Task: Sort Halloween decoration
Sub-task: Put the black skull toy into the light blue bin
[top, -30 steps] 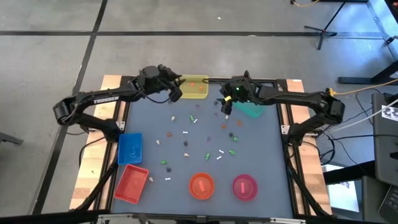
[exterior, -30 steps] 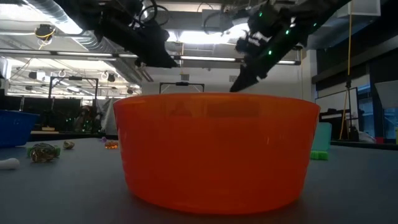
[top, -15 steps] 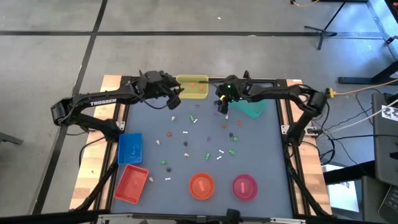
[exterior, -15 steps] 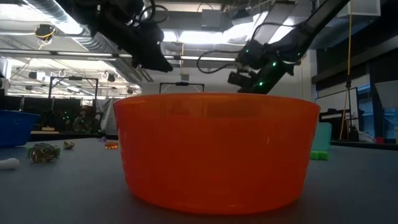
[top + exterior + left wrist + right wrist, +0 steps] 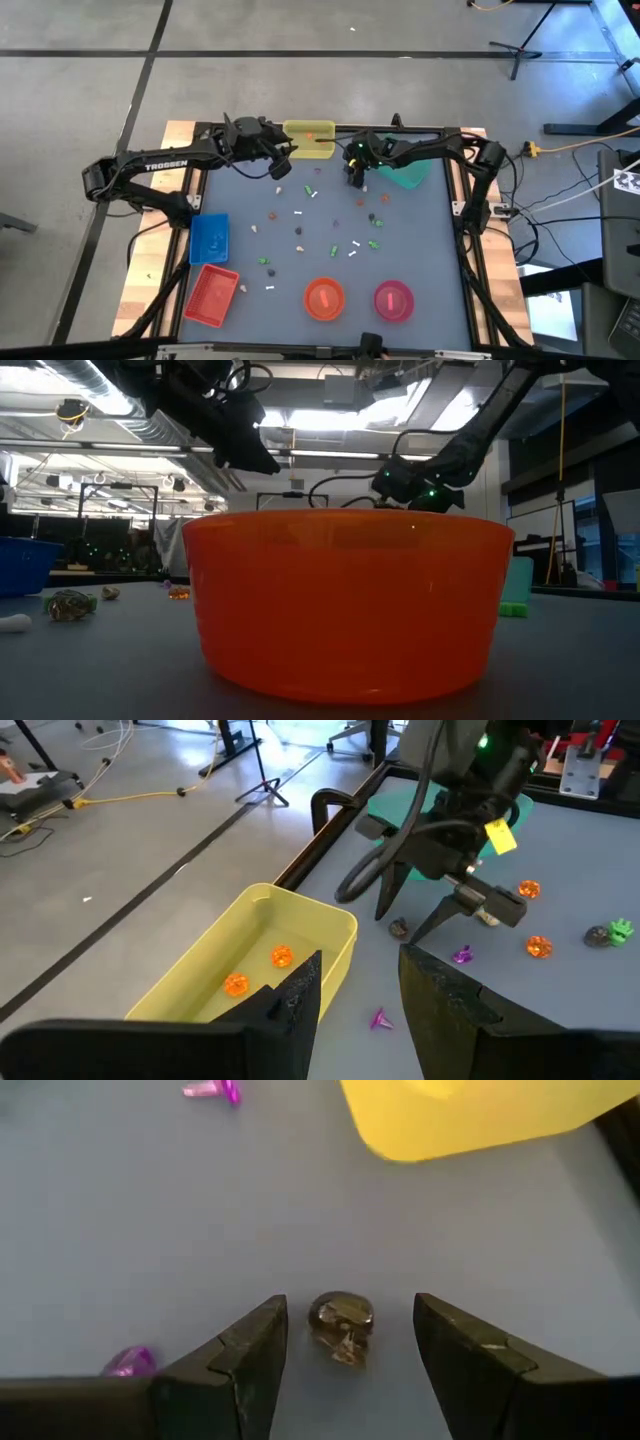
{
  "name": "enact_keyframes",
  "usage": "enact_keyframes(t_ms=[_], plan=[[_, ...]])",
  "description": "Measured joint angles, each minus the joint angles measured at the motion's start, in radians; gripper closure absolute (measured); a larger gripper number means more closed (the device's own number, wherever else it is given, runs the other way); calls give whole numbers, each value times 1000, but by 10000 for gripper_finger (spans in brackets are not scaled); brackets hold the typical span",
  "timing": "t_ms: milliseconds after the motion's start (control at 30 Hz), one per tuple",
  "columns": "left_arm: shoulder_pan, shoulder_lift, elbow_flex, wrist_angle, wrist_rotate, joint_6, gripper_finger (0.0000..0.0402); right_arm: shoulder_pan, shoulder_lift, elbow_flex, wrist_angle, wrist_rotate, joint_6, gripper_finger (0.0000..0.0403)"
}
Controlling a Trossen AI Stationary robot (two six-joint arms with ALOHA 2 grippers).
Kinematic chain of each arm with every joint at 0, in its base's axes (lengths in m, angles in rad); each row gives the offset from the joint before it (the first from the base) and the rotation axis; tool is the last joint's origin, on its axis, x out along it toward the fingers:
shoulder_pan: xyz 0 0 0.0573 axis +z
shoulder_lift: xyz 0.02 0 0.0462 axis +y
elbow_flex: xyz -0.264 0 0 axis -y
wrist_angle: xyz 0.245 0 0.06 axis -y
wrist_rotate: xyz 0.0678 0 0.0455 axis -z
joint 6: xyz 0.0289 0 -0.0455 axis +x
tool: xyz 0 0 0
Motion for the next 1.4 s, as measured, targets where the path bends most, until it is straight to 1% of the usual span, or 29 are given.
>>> enact_keyframes(t_ms=[267,367,733,933,1200,1300,1400], plan=[[0,0,0,0,0,0,282,0,10,1,5,14,0,185],[0,0,0,0,0,0,282,0,10,1,4,14,0,190],[0,0,0,0,-1,0,282,2,12,1,3,8,-4,277],[0,0,0,0,-1,0,282,2,12,1,7,14,-5,306],[0,0,0,0,-1,0,282,1,12,1,8,15,-5,310],[0,0,0,0,-1,0,282,-1,12,1,7,-9,-5,310],[0,0,0,0,-1,0,282,-1,8,21,-31,-27,-6,310]])
